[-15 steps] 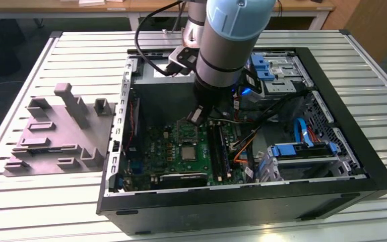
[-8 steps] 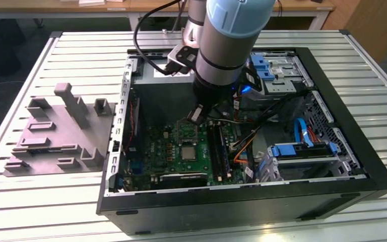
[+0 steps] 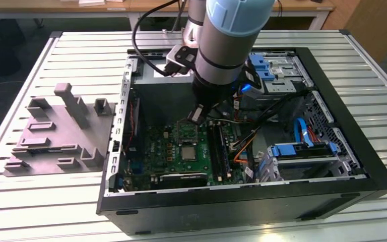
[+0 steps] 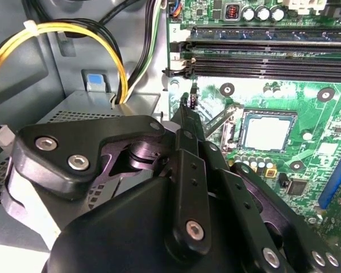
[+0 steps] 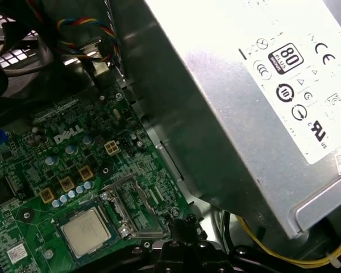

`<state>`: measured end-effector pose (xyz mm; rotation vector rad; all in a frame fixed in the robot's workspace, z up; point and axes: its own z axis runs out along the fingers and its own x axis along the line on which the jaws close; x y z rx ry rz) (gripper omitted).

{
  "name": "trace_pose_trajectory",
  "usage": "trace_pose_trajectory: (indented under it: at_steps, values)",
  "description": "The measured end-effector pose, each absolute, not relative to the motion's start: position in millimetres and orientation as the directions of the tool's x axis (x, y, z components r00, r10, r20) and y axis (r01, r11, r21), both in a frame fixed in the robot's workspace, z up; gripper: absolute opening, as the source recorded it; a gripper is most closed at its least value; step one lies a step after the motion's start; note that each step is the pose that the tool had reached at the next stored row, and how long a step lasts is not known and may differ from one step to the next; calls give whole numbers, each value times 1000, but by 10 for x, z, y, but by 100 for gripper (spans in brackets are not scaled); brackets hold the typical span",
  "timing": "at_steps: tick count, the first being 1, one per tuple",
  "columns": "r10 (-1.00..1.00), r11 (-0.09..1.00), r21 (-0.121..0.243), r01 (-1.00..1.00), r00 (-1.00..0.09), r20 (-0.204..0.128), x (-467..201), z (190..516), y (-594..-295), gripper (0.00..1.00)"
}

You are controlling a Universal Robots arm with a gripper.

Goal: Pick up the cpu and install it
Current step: 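Close the cpu cover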

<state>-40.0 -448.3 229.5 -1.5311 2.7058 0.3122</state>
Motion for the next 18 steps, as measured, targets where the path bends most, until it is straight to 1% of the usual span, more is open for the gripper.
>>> trace_pose_trajectory:
  at_steps: [6,18]
  values:
    - [-850,493,158,-856,-512,-123,-411,2326,-4483,11]
    - [-878,442,157,-883,-462,-124,-424,2361,-4483,11]
